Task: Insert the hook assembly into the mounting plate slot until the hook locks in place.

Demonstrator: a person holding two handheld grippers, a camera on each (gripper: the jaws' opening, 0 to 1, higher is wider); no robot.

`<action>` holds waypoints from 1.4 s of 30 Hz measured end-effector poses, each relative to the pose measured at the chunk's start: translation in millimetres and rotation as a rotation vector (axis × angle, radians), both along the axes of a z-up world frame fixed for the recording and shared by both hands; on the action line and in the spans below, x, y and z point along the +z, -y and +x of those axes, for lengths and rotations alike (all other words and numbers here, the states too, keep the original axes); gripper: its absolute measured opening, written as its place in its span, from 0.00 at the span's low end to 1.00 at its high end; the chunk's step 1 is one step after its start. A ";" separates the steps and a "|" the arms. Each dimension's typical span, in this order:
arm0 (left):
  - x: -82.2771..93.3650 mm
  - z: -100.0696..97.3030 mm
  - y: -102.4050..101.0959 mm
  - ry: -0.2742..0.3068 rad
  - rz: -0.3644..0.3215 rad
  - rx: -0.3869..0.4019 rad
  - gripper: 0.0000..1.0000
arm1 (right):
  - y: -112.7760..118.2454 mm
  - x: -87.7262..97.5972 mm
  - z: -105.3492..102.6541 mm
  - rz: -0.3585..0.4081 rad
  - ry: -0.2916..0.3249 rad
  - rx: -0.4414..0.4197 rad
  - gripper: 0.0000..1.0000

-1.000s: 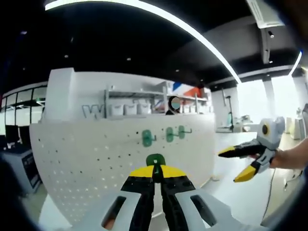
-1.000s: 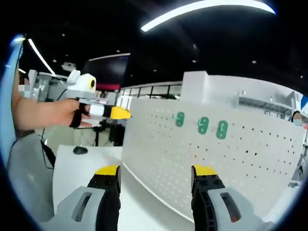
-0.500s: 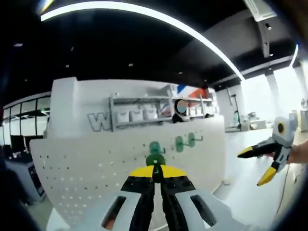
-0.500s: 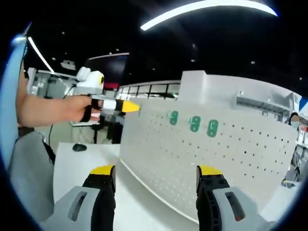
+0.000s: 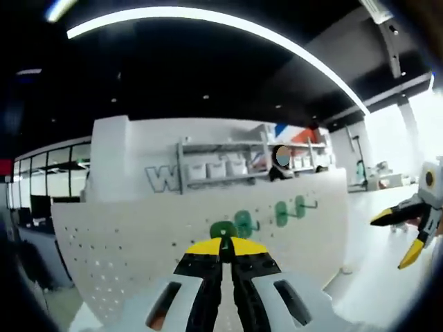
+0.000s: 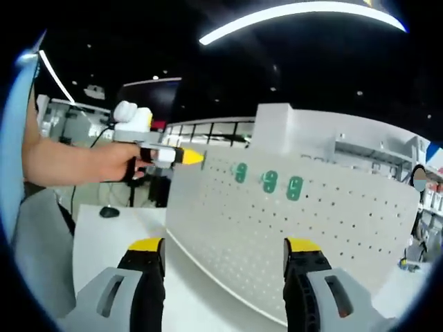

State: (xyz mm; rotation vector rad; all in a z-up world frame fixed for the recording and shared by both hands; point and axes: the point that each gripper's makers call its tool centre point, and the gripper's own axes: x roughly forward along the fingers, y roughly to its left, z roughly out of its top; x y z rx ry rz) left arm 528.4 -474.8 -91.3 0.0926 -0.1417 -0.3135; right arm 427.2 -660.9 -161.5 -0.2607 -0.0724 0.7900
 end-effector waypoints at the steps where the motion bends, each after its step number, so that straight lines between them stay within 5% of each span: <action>1: 0.2 1.6 -0.1 0.000 0.000 0.008 0.03 | 0.2 0.4 -0.2 0.001 0.002 0.001 0.70; 22: -5.6 39.1 -1.0 0.005 -0.003 0.121 0.03 | 20.4 4.0 2.3 -0.004 0.007 -0.031 0.73; 42: -2.5 52.6 3.4 0.017 0.029 0.148 0.03 | 30.5 5.3 7.4 -0.010 0.010 -0.048 0.73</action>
